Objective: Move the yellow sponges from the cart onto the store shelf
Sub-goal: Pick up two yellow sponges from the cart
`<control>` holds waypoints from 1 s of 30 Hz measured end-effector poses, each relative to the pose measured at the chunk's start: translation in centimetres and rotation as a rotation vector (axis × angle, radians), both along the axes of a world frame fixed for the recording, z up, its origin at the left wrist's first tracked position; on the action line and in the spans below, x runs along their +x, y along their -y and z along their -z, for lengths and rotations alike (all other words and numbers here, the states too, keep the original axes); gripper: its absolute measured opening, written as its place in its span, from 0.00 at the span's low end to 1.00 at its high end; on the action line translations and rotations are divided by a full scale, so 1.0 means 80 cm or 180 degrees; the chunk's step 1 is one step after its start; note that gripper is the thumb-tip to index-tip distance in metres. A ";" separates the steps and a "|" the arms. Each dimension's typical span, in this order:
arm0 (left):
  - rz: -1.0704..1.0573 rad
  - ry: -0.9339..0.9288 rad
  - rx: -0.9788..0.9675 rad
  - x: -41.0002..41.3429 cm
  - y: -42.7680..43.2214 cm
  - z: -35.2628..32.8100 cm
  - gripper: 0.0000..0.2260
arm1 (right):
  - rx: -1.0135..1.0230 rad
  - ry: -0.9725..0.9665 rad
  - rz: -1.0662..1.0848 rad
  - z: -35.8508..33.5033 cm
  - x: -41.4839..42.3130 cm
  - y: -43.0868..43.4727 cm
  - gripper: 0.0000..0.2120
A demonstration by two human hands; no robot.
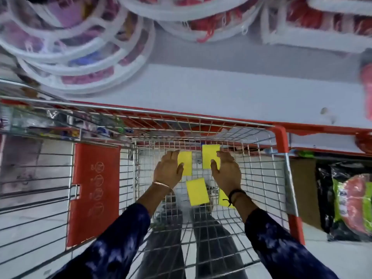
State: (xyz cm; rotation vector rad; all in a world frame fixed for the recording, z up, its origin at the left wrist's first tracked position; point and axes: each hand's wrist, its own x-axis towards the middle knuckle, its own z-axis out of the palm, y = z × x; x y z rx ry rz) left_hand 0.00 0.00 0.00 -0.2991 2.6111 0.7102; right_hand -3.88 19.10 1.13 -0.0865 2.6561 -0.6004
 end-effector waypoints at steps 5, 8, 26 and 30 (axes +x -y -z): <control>-0.0326 0.0585 -0.0069 -0.006 -0.009 0.065 0.33 | 0.0171 0.0259 0.0239 0.055 -0.013 0.001 0.20; -0.0500 0.0680 -0.0094 -0.014 -0.013 0.090 0.37 | 0.0277 0.0275 0.0338 0.082 -0.024 0.007 0.22; -0.0797 0.1011 0.0041 -0.038 -0.033 0.106 0.41 | 0.0673 0.0702 0.0554 0.096 -0.037 0.017 0.46; -0.0797 0.0767 0.0052 -0.031 -0.041 0.054 0.42 | 0.0543 0.0580 0.0617 0.048 -0.026 0.015 0.46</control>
